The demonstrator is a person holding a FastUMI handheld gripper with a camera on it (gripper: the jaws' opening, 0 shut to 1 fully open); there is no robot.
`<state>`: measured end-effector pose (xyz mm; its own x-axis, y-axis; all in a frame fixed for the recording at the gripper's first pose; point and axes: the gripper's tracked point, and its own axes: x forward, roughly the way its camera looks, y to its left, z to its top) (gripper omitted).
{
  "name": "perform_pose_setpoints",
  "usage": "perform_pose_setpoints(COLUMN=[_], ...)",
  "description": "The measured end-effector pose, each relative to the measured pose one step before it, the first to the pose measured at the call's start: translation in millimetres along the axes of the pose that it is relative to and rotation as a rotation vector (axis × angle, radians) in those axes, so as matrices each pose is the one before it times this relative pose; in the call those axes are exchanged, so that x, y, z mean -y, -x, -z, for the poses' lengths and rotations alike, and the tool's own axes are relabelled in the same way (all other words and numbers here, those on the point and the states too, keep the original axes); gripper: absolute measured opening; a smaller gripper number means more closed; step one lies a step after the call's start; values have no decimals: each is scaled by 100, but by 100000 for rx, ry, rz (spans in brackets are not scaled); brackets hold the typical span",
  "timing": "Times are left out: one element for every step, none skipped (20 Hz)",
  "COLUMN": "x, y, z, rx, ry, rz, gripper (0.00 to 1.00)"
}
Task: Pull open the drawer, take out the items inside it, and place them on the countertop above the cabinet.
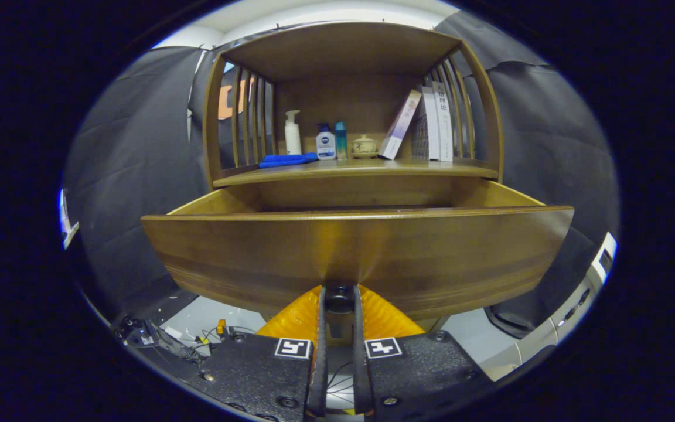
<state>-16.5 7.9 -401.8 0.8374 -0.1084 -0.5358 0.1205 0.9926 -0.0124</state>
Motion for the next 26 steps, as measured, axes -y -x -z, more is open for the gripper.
perform_pose_setpoints(x=[54, -19, -76, -63, -31, -13, -13, 36, -35, 2, -36, -87, 130, 92, 68, -61, -502, -766, -438, -869, -1001, -348, 207, 326, 455, 600], y=[218, 199, 191, 283, 172, 102, -2, -153, 76, 22, -89, 137, 177, 272, 468, 537, 623, 844, 912, 863, 606, 471, 84, 29, -54, -285], z=[168, 102, 135, 80, 142, 33, 95, -59, 113, -34, 66, -37, 52, -71, -231, -446, -513, -1020, -897, -1063, -1091, -1389, -1394, -1368, -1034, -815], rx=[-428, -449, -169, -173, 135, 78, 35, -400, -705, -1425, -1800, -1888, -2181, -1938, -1031, -458, 446, 1305, 627, 387, -97, 552, 259, 18, -1005, -1606], ry=[-77, -204, 486, 602, 573, 103, 127, -43, -229, 647, 695, -3, -983, -2044, -1947, -253, 904, 1622, 1543, 930, 710, 162, 566, 642, 1162, 528], rz=[-274, -290, -517, -457, -368, -215, -69, -4, 25, 31, -549, -673, -814, -824, -634, -748, -2006, -3348, -2804, -3354, -3153, -1635, -29, 737, 1037, 1743], gripper=[21, 21, 21, 21, 21, 21, 21, 21, 21, 21, 21, 23, 25, 27, 29, 31, 32, 31, 33, 40, 46, 55, 60, 66, 72, 78])
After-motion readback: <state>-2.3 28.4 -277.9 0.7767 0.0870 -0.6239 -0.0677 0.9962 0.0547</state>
